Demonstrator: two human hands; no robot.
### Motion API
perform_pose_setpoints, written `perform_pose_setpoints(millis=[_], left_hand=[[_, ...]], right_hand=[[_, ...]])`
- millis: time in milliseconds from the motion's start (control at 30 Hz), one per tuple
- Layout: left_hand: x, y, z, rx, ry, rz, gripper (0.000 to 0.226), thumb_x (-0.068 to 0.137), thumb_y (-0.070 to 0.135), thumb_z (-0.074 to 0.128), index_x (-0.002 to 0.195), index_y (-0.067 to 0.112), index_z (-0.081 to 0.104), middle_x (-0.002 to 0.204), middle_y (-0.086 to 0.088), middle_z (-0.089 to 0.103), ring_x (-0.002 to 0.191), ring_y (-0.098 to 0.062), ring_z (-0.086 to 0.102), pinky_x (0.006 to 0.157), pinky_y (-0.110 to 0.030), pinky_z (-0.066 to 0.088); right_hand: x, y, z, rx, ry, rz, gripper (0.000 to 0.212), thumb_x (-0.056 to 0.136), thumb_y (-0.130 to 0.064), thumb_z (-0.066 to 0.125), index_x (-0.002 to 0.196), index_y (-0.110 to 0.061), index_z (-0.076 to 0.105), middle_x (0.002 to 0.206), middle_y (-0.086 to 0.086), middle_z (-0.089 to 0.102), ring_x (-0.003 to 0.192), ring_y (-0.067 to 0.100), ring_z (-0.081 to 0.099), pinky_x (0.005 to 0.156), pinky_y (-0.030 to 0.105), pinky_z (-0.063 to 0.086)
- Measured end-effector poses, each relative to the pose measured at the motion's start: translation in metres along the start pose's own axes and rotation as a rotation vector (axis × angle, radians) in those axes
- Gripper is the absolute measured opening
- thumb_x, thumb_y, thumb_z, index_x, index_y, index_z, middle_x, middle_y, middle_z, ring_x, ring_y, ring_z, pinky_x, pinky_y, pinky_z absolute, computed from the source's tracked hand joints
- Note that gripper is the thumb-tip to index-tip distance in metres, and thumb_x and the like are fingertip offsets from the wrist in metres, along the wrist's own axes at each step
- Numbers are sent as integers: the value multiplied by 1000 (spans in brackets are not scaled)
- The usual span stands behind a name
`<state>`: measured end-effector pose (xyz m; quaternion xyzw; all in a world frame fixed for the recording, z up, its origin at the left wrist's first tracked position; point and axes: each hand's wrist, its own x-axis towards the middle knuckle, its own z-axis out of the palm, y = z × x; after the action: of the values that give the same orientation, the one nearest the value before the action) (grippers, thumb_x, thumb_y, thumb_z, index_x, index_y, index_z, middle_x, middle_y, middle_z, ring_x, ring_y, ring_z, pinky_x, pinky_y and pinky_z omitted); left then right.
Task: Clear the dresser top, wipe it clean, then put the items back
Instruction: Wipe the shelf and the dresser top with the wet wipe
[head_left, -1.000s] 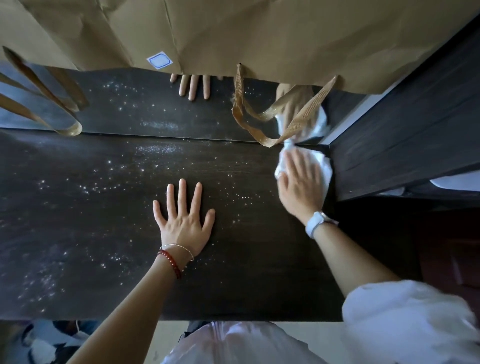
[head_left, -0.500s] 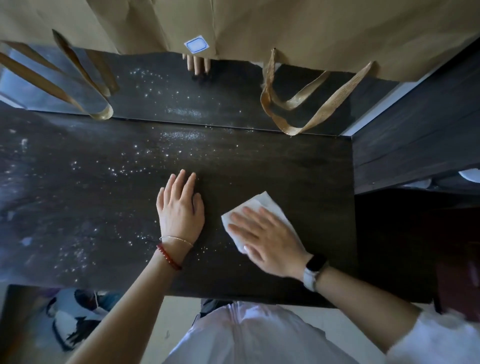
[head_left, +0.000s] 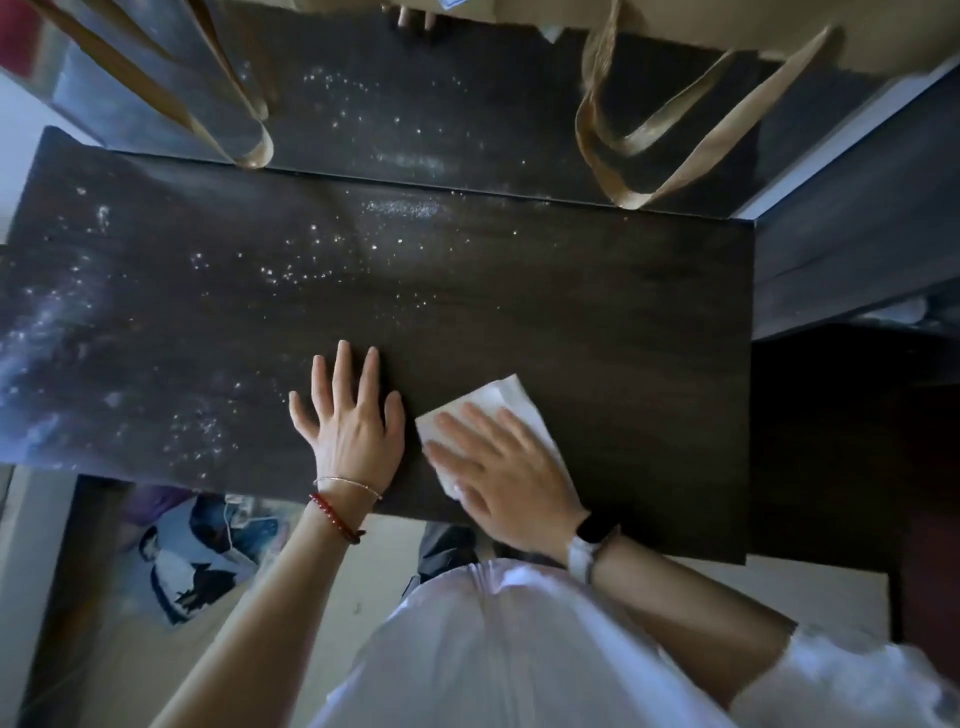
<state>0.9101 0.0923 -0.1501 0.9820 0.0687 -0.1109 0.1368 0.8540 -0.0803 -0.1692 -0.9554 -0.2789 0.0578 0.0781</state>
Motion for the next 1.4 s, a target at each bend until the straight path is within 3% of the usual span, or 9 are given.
perform_pose_setpoints(millis=[200, 400, 600, 767, 867, 1033, 1167, 1233, 1400], left_hand=[[-22, -23, -1, -37, -6, 8, 58, 86, 39, 25, 142, 22, 23, 154, -7, 12, 141, -28, 1, 111, -56, -2], [-29, -91, -16, -10, -27, 56, 59, 87, 41, 22, 143, 25, 17, 155, -6, 5, 141, -29, -5, 110, -58, -4], [-14, -198, -43, -6, -20, 23, 55, 93, 38, 32, 143, 24, 17, 156, -4, 3, 141, -28, -7, 110, -58, -6], [10, -269, -67, 56, -20, 56, 55, 95, 37, 30, 144, 23, 10, 156, -4, 0, 142, -24, -9, 111, -56, -8], [14, -280, -66, 101, -38, 116, 56, 92, 43, 18, 144, 25, 8, 156, -4, 0, 142, -25, -8, 110, -54, -9], [14, -283, -62, 90, -26, 115, 64, 84, 50, 7, 144, 28, 6, 156, -1, -2, 142, -24, -9, 110, -53, -10], [16, -288, -61, 81, -42, 145, 67, 81, 52, 1, 144, 29, 3, 156, 0, -4, 141, -22, -11, 110, -50, -12], [15, -292, -65, 56, -45, 169, 67, 83, 50, 0, 144, 23, 2, 155, -3, -3, 141, -22, -11, 111, -48, -11], [19, -332, -78, 21, 62, 97, 67, 87, 44, 8, 143, 8, 8, 154, -14, 2, 139, -24, -10, 114, -46, -3]], right_hand=[[-33, 61, 2, -26, 111, 567, 49, 93, -30, 30, 141, -21, 28, 147, 12, 36, 135, 33, 31, 110, 49, 22], [5, -8, 7, 83, 198, 1076, 53, 92, -31, 22, 141, -12, 30, 148, 19, 29, 137, 38, 23, 109, 58, 20], [103, -140, 23, 151, 210, 937, 57, 88, -34, 21, 142, -17, 27, 151, 11, 27, 139, 33, 21, 111, 54, 17], [187, -250, 32, 139, 102, 500, 53, 88, -32, 27, 139, -17, 35, 149, 4, 33, 138, 28, 26, 111, 48, 13], [182, -249, 34, 116, 81, 356, 49, 89, -30, 31, 136, -18, 39, 144, 3, 42, 133, 27, 36, 109, 43, 15], [116, -179, 23, 0, 145, 786, 48, 91, -26, 28, 136, -11, 32, 136, 13, 45, 122, 34, 41, 99, 46, 31], [120, -161, 22, 149, 152, 1240, 53, 95, -28, 18, 145, -9, 14, 154, 16, 12, 142, 32, 7, 115, 51, 5], [148, -177, 21, 174, 153, 1257, 54, 95, -28, 16, 145, -9, 9, 155, 13, 5, 143, 29, -1, 116, 49, -1], [218, -250, 33, 165, 140, 897, 61, 88, -35, 13, 143, -10, 22, 152, 10, 22, 140, 31, 17, 113, 49, 9]])
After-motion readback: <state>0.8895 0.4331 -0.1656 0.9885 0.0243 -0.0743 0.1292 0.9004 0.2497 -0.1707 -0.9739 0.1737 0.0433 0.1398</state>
